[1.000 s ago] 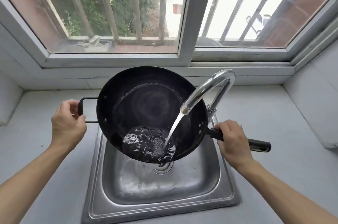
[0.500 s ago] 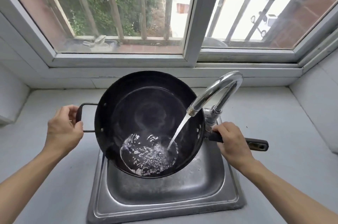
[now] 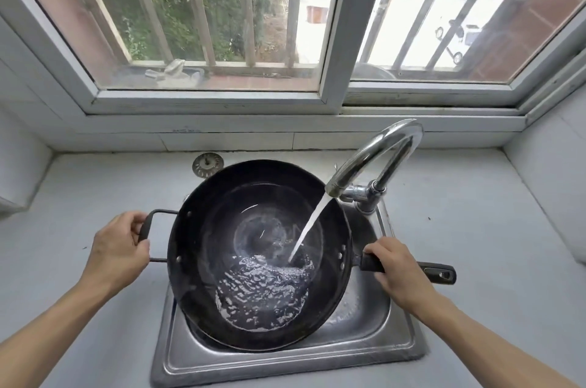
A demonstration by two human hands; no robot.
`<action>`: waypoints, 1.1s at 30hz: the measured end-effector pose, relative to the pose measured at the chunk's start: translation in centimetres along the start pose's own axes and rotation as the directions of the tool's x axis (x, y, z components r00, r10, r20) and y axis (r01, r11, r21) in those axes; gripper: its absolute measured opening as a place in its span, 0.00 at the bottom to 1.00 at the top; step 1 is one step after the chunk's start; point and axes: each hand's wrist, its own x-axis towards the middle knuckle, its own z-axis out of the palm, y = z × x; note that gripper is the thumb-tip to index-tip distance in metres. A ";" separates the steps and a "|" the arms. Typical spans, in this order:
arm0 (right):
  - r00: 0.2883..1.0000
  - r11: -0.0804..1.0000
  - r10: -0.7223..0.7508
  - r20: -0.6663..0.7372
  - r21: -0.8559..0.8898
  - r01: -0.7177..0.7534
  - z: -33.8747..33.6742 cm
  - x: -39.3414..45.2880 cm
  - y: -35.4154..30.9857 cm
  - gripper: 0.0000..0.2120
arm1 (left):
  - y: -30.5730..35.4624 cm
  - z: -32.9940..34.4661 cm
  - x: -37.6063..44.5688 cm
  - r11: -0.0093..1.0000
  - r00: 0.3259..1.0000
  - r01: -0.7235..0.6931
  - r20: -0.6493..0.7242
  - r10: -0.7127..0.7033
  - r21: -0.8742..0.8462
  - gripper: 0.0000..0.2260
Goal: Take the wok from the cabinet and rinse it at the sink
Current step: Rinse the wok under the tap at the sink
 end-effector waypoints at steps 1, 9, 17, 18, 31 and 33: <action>1.000 1.000 0.009 0.005 0.000 -0.009 0.2 0.0 0.1 0.22 | 0.0 0.1 0.0 1.000 1.000 0.002 0.003 -0.002 0.007 0.15; 0.997 0.998 0.058 0.041 -0.008 -0.058 1.1 0.1 0.6 0.22 | 0.4 0.1 0.2 0.999 1.000 0.001 0.006 -0.002 0.040 0.15; 0.984 0.993 0.121 0.130 -0.009 -0.120 0.8 0.4 0.4 0.17 | 1.0 -0.2 0.0 0.995 0.999 -0.037 -0.013 0.038 0.096 0.15; 0.981 0.992 0.127 0.147 0.001 -0.129 0.8 0.5 0.5 0.17 | 1.0 -0.2 0.0 0.993 0.999 -0.042 -0.009 0.043 0.107 0.15; 0.984 0.993 -0.066 -0.164 0.083 0.081 -3.4 7.0 -4.7 0.13 | 0.7 -0.2 0.1 0.983 0.997 -0.075 0.004 0.076 0.169 0.16; 0.981 0.994 -0.099 -0.167 0.031 0.105 -4.1 8.4 -5.9 0.14 | 0.8 -0.2 0.1 0.983 0.997 -0.073 0.002 0.074 0.167 0.17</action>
